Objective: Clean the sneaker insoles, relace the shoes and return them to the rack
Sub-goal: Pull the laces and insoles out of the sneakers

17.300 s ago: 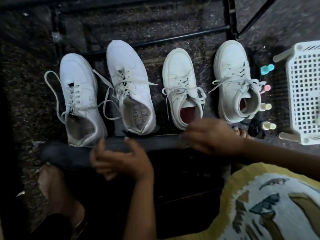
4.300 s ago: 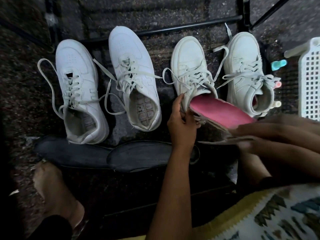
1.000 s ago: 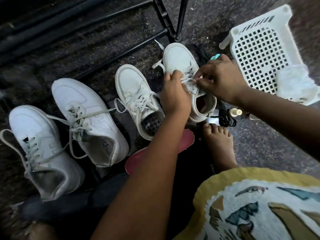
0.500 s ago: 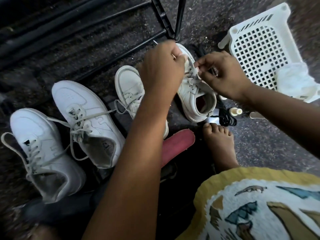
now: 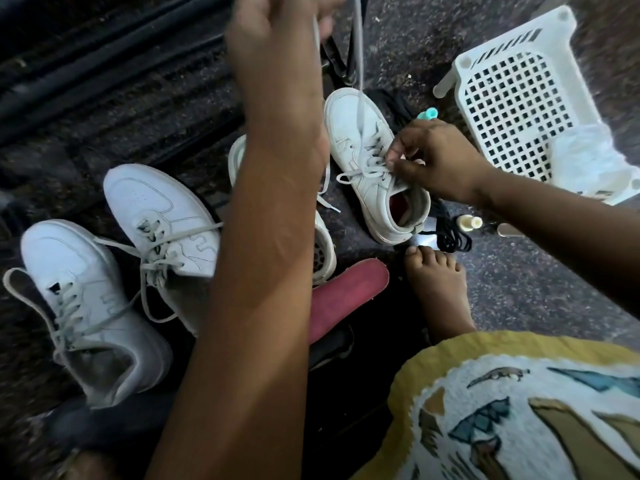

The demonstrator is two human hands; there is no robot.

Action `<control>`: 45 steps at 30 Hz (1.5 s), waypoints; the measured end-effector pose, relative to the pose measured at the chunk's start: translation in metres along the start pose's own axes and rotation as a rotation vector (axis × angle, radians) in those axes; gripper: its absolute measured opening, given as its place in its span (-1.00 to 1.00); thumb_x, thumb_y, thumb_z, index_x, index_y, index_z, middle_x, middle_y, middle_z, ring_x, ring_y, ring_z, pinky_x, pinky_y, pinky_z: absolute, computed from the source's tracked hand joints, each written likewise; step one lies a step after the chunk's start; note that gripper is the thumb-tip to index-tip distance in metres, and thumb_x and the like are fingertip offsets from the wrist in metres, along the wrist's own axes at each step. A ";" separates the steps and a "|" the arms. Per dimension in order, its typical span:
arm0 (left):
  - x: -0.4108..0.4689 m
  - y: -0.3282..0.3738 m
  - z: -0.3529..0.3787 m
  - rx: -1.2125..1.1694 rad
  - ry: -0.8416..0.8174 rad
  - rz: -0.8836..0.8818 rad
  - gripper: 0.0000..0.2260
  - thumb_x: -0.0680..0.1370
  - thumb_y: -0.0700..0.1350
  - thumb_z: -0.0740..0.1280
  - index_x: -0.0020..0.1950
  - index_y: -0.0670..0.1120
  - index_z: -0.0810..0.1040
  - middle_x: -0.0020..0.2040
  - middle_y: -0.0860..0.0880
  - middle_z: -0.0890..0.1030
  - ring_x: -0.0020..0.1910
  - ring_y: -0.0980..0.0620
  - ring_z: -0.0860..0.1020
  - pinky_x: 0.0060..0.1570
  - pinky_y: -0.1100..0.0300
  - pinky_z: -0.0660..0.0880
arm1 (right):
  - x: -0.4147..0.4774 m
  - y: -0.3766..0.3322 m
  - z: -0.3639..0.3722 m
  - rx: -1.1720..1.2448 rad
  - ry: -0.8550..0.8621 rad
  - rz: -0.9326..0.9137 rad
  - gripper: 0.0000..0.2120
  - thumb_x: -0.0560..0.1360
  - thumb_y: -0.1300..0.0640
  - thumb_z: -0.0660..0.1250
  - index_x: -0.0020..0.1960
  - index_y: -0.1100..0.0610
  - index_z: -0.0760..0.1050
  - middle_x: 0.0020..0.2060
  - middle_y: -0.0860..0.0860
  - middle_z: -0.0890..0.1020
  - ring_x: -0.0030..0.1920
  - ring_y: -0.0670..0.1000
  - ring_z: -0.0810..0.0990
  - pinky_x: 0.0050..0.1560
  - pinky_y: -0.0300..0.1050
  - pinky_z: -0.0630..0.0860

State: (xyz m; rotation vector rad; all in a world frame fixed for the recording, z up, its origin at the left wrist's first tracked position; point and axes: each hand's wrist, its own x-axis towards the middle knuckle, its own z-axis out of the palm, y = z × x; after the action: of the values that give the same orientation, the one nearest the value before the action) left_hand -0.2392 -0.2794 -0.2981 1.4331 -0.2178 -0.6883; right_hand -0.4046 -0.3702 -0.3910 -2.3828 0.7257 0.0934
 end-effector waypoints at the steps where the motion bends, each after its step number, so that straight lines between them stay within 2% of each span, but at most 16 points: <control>1: -0.005 -0.008 0.001 0.095 0.001 -0.060 -0.85 0.52 -0.18 0.34 0.05 -0.17 0.47 -0.02 -0.10 0.58 -0.14 0.06 0.53 -0.22 0.37 0.48 | 0.000 0.000 0.000 0.020 0.012 0.005 -0.95 0.50 0.15 0.34 -0.07 0.12 0.56 -0.14 -0.05 0.51 -0.09 0.07 0.51 0.00 0.11 0.50; 3: -0.013 -0.039 -0.002 0.321 -0.007 -0.191 -0.62 0.48 -0.11 0.39 0.26 -0.11 0.41 0.20 -0.07 0.48 0.08 0.04 0.51 0.00 0.26 0.50 | 0.000 -0.001 -0.001 0.049 0.006 0.012 -0.93 0.51 0.12 0.34 -0.07 0.13 0.54 -0.16 -0.06 0.53 -0.12 0.01 0.50 -0.02 0.07 0.50; 6: -0.028 -0.081 -0.010 0.651 0.035 -0.252 -0.52 0.41 -0.06 0.42 0.29 -0.02 0.38 0.30 -0.06 0.30 0.23 -0.12 0.39 0.22 0.02 0.41 | 0.000 0.000 -0.002 -0.033 -0.053 0.008 -0.83 0.46 -0.03 0.37 -0.04 0.05 0.52 -0.14 -0.08 0.51 -0.09 0.00 0.48 -0.02 0.05 0.50; 9: -0.041 -0.103 -0.015 0.911 0.049 -0.261 -0.65 0.42 -0.04 0.41 0.18 0.02 0.46 0.27 -0.05 0.37 0.26 -0.13 0.35 0.22 0.08 0.31 | -0.001 0.000 -0.002 -0.002 0.014 0.019 -0.92 0.47 0.09 0.39 -0.05 0.05 0.54 -0.22 -0.11 0.52 -0.14 -0.02 0.52 -0.01 0.02 0.50; 12: -0.048 -0.105 -0.014 1.061 -0.050 -0.139 -0.77 0.45 -0.04 0.38 0.09 0.08 0.53 0.21 0.00 0.44 0.27 -0.09 0.33 0.23 0.06 0.21 | -0.005 -0.008 -0.002 0.443 0.039 0.111 -0.93 0.52 0.28 0.33 -0.01 0.19 0.53 -0.27 -0.09 0.53 -0.26 -0.20 0.49 -0.13 -0.30 0.46; 14: -0.045 -0.103 -0.010 1.156 -0.131 -0.049 -0.77 0.47 -0.03 0.37 0.11 0.11 0.53 0.22 0.03 0.44 0.28 -0.06 0.31 0.23 0.06 0.18 | -0.006 -0.012 -0.003 0.699 0.052 0.125 -0.89 0.53 0.34 0.29 0.05 0.26 0.49 -0.25 -0.01 0.50 -0.24 -0.16 0.47 -0.12 -0.34 0.45; 19: -0.034 -0.111 -0.001 1.297 -0.383 0.093 -0.68 0.52 -0.05 0.30 0.26 0.13 0.47 0.26 0.03 0.42 0.29 -0.05 0.27 0.23 0.03 0.18 | -0.001 -0.015 -0.005 0.637 0.101 0.172 -0.84 0.51 0.33 0.27 0.08 0.22 0.50 -0.18 -0.03 0.52 -0.17 -0.12 0.47 -0.11 -0.35 0.43; 22: -0.031 -0.114 0.001 1.308 -0.446 0.139 -0.79 0.52 -0.06 0.26 0.15 0.03 0.49 0.22 0.00 0.41 0.28 -0.06 0.27 0.22 0.04 0.16 | -0.004 -0.009 -0.008 0.340 0.001 0.207 -0.75 0.45 0.34 0.30 0.09 0.16 0.54 -0.06 0.00 0.52 -0.10 -0.08 0.46 -0.15 -0.49 0.35; 26: -0.026 -0.112 -0.002 1.198 -0.465 0.071 -0.85 0.54 -0.03 0.23 0.05 -0.03 0.49 0.19 -0.01 0.43 0.27 -0.06 0.26 0.20 0.02 0.15 | -0.011 0.000 -0.004 0.145 -0.044 0.169 -0.82 0.46 0.26 0.36 0.06 0.18 0.57 -0.01 0.08 0.53 -0.03 -0.01 0.48 -0.09 -0.31 0.32; 28: -0.024 -0.106 -0.002 1.142 -0.455 0.035 -0.90 0.55 -0.01 0.22 -0.04 -0.02 0.46 0.14 0.01 0.47 0.25 -0.06 0.28 0.15 0.05 0.13 | -0.012 0.002 -0.002 0.162 -0.005 0.160 -0.90 0.48 0.22 0.36 -0.01 0.20 0.56 -0.04 0.11 0.55 -0.05 0.02 0.51 -0.11 -0.27 0.32; 30: -0.023 -0.098 -0.001 1.130 -0.443 0.048 -0.94 0.55 -0.01 0.23 -0.10 0.03 0.42 0.10 0.04 0.50 0.23 -0.05 0.31 0.09 0.09 0.10 | -0.011 0.001 -0.002 0.227 0.022 0.155 -0.91 0.52 0.18 0.35 -0.06 0.22 0.54 -0.10 0.06 0.56 -0.12 -0.03 0.51 -0.18 -0.36 0.32; 34: -0.020 -0.082 0.000 1.062 -0.347 0.092 -0.97 0.51 -0.05 0.25 -0.11 0.02 0.44 0.00 0.10 0.49 0.17 -0.03 0.37 0.04 0.13 0.09 | -0.008 -0.006 -0.005 0.523 -0.027 0.252 -0.86 0.57 0.17 0.29 -0.07 0.26 0.50 -0.34 -0.19 0.55 -0.34 -0.24 0.46 -0.27 -0.43 0.34; 38: -0.013 -0.067 0.001 0.867 -0.230 0.079 -0.94 0.50 -0.09 0.23 -0.16 -0.02 0.48 -0.14 0.14 0.50 0.06 -0.03 0.47 0.06 0.13 0.17 | -0.008 -0.021 -0.024 0.808 -0.016 0.281 -0.87 0.58 0.23 0.18 -0.12 0.20 0.44 -0.17 0.08 0.59 -0.24 -0.14 0.53 -0.24 -0.37 0.44; 41: -0.002 -0.056 -0.001 0.652 -0.196 0.082 -0.92 0.43 -0.05 0.21 -0.24 0.03 0.48 -0.26 0.15 0.50 -0.11 0.00 0.49 0.11 -0.13 0.44 | -0.007 -0.024 -0.030 0.782 -0.011 0.240 -0.77 0.63 0.23 0.06 -0.11 0.22 0.44 -0.11 0.18 0.60 -0.19 -0.08 0.53 -0.19 -0.38 0.43; 43: 0.001 -0.057 -0.001 0.601 -0.147 0.104 -0.93 0.40 -0.03 0.22 -0.28 0.09 0.45 -0.25 0.14 0.55 -0.12 -0.05 0.54 0.05 -0.21 0.49 | -0.003 -0.023 -0.024 0.683 0.011 0.252 -0.76 0.62 0.15 0.12 -0.07 0.24 0.50 -0.07 0.30 0.59 -0.15 0.00 0.47 -0.09 -0.18 0.40; 45: -0.002 -0.063 0.000 0.683 -0.125 0.108 -0.94 0.40 -0.02 0.25 -0.25 0.08 0.50 -0.17 0.11 0.60 -0.04 -0.07 0.56 0.05 -0.11 0.48 | 0.000 -0.022 -0.021 0.674 0.029 0.252 -0.76 0.61 0.12 0.14 -0.12 0.16 0.51 -0.11 0.28 0.60 -0.12 0.04 0.48 -0.02 -0.04 0.43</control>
State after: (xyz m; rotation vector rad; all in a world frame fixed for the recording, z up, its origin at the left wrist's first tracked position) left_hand -0.2600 -0.2774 -0.3578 2.0077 -0.6711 -0.6417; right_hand -0.3954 -0.3679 -0.3622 -1.6520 0.8998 -0.0731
